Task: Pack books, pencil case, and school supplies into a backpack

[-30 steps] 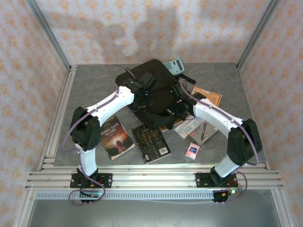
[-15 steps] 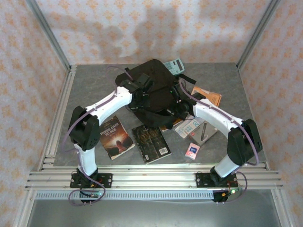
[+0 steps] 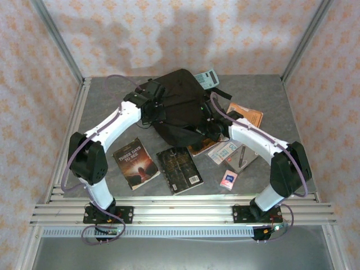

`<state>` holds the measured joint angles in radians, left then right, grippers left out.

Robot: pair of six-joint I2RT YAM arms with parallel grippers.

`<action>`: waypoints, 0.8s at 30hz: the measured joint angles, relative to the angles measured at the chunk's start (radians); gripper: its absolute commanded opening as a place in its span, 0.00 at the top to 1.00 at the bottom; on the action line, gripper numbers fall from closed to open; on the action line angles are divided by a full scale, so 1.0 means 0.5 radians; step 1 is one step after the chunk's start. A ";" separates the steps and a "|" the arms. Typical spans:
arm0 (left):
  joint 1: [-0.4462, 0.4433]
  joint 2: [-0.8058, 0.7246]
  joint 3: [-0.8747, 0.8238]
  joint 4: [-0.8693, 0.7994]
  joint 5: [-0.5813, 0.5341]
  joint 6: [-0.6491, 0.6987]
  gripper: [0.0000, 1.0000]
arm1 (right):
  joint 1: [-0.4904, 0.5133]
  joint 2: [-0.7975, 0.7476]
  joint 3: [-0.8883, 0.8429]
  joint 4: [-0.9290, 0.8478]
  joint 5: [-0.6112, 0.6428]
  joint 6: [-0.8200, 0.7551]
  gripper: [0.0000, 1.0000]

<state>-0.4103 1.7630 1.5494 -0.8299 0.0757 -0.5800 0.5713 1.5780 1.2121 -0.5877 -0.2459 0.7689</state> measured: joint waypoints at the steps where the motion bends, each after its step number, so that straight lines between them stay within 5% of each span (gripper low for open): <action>1: 0.012 0.007 0.000 0.008 -0.002 0.007 1.00 | 0.001 -0.005 0.000 -0.002 0.005 -0.014 1.00; 24: 0.172 -0.005 -0.011 0.128 -0.143 0.004 1.00 | -0.005 -0.085 0.039 -0.006 0.140 -0.220 1.00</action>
<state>-0.3241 1.7607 1.5440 -0.7658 0.0044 -0.5781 0.5690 1.5356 1.2316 -0.5907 -0.1757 0.6590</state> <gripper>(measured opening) 0.043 0.043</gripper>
